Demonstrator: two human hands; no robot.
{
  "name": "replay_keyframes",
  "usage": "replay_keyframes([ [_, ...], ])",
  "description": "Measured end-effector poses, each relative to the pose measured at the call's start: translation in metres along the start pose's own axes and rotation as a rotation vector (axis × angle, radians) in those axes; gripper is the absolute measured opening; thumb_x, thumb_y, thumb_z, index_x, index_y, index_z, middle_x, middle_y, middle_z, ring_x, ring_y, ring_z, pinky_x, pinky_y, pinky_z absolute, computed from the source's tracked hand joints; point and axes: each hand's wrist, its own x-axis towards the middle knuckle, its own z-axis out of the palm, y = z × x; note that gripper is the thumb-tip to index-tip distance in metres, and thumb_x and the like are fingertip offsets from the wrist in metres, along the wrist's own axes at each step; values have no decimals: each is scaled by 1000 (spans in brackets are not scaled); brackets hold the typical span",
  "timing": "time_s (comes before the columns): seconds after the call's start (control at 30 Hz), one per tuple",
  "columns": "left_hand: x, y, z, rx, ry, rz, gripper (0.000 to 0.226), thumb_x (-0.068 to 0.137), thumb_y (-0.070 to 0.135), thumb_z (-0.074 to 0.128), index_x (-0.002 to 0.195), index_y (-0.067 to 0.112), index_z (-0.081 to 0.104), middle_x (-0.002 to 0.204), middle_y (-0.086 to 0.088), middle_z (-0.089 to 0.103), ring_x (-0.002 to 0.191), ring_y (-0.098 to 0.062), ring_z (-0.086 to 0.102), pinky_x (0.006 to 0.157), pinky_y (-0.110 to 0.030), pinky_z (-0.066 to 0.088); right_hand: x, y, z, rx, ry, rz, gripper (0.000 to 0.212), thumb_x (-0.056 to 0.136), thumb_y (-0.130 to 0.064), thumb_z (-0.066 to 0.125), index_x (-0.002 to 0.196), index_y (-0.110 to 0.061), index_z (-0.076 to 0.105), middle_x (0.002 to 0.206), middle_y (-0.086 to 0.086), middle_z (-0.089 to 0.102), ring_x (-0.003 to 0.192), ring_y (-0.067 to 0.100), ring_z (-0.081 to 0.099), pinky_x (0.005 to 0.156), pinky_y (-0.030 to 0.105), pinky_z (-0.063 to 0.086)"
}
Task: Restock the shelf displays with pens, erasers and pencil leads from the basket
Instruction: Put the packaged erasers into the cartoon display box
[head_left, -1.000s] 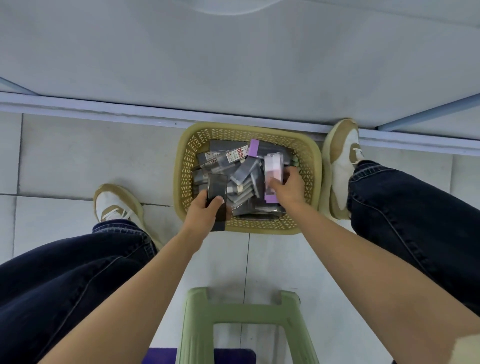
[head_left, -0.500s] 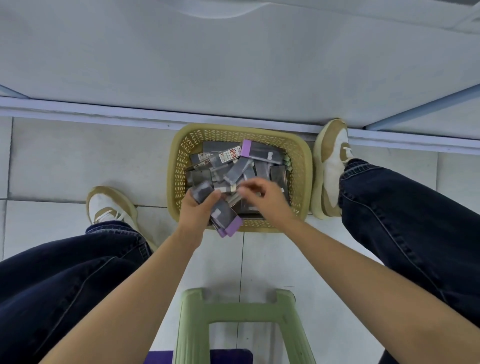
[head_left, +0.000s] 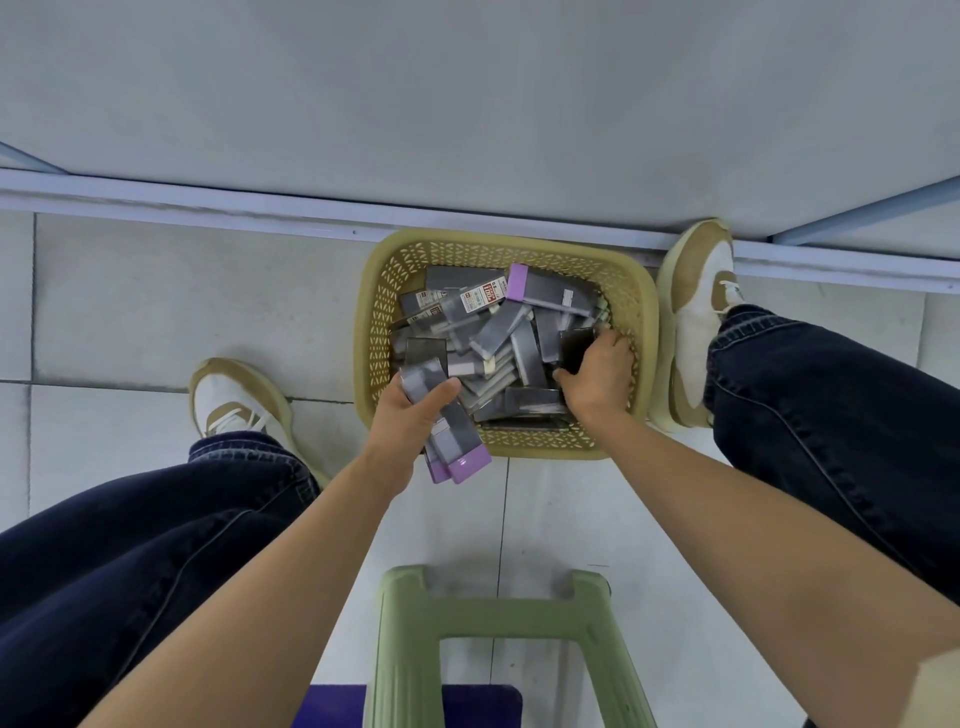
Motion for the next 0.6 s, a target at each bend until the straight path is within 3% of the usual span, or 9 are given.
replay_keyframes([
  [0.1, 0, 4, 1, -12, 6, 4, 17, 89, 16, 67, 105, 16, 61, 82, 3, 73, 77, -14, 69, 66, -31, 58, 3, -5, -7, 47, 1, -191, 69, 80, -33, 76, 134, -6, 44, 132, 15, 46, 124, 31, 41, 106, 38, 34],
  [0.2, 0, 4, 0, 5, -10, 29, 17, 91, 18, 65, 106, 17, 58, 78, 3, 73, 70, -8, 69, 56, -24, 55, 16, -20, -17, 228, -63, -349, 66, 82, -23, 74, 138, -13, 41, 136, 10, 42, 127, 25, 41, 109, 38, 36],
  [0.27, 0, 3, -1, 30, -17, 47, 13, 91, 19, 64, 103, 18, 59, 74, 6, 73, 67, -6, 69, 54, -20, 54, 25, -28, -20, 145, -61, -426, 67, 84, -19, 72, 141, -13, 38, 141, 10, 40, 131, 27, 38, 112, 40, 33],
  [0.43, 1, 2, -4, 41, -15, 44, 8, 90, 19, 66, 95, 24, 61, 74, 8, 74, 67, -7, 70, 55, -21, 55, 31, -31, -12, -61, -74, -403, 70, 85, -21, 72, 144, -10, 35, 139, 15, 39, 130, 32, 35, 110, 40, 32],
  [0.6, 3, 1, -6, 61, 1, 37, 9, 89, 22, 67, 96, 26, 62, 78, 8, 74, 72, -9, 71, 61, -25, 57, 23, -28, -5, -173, -70, -411, 65, 80, -30, 76, 130, -3, 45, 130, 16, 47, 121, 30, 43, 102, 38, 40],
])
